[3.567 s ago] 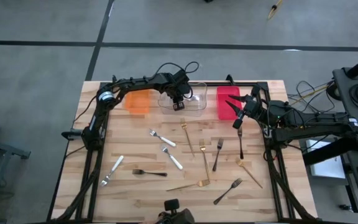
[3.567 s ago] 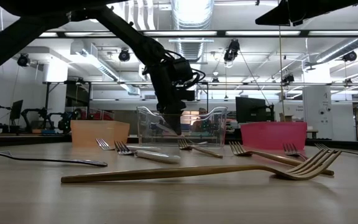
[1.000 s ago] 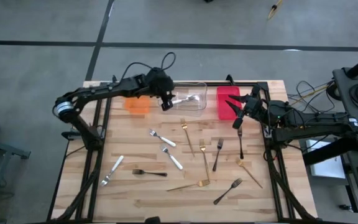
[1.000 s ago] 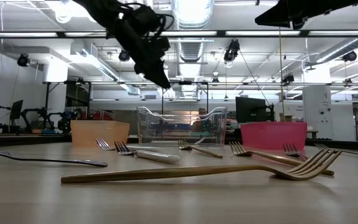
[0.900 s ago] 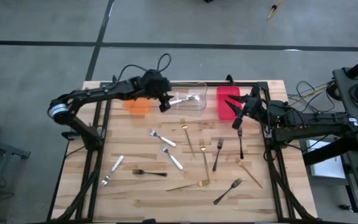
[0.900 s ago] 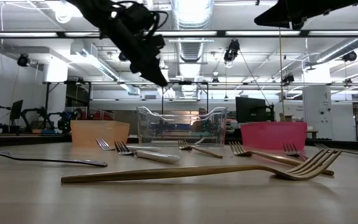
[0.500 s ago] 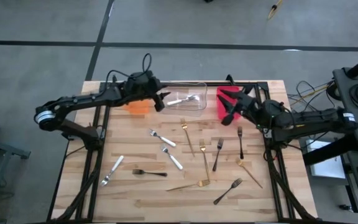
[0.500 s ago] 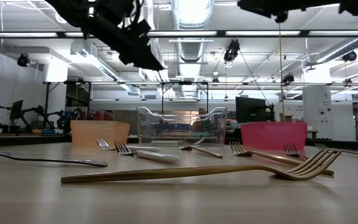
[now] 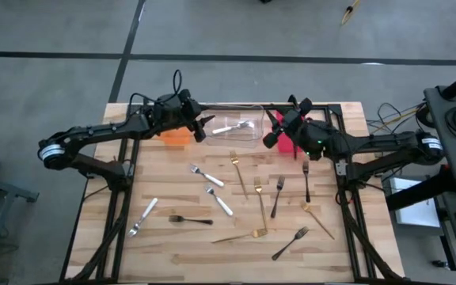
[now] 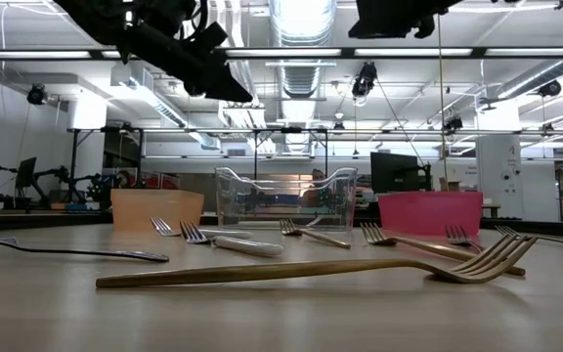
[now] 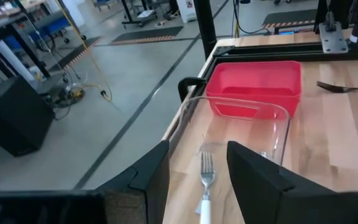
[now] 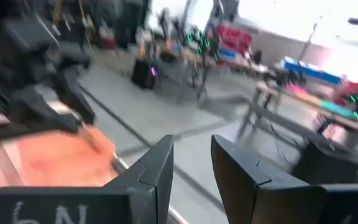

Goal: Sort silverware by color (type)
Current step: Put the black fork into the red bin

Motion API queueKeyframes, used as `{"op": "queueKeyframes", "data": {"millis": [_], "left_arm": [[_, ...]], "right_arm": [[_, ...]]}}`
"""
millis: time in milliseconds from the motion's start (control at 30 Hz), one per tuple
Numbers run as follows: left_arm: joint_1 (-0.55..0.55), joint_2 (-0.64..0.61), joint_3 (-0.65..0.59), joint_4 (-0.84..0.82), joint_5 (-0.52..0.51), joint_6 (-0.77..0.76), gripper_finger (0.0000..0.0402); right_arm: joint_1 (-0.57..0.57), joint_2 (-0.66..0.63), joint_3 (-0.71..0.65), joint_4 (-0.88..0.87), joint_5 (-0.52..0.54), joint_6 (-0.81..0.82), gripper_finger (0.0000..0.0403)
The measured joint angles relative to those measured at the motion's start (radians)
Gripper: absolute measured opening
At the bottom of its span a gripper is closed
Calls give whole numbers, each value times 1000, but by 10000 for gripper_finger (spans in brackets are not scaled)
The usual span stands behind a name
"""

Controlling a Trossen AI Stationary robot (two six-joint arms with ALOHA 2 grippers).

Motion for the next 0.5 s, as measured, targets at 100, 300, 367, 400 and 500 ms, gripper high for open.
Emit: {"op": "queueKeyframes", "data": {"millis": [100, 300, 367, 400, 500], "left_arm": [[0, -1, 6, 6, -3, 33, 142], [4, -3, 12, 53, -24, 100, 142], [5, -4, 12, 67, -66, 121, 142], [5, -4, 12, 71, -92, 131, 142], [6, -4, 12, 75, -171, 156, 142]], "right_arm": [[-2, 8, 68, -210, 2, 109, 100], [-2, 29, 204, -648, -36, 385, 100], [-3, 39, 244, -795, -107, 489, 100], [-3, 44, 261, -859, -154, 543, 100], [-2, 58, 295, -1020, -309, 690, 100]]}}
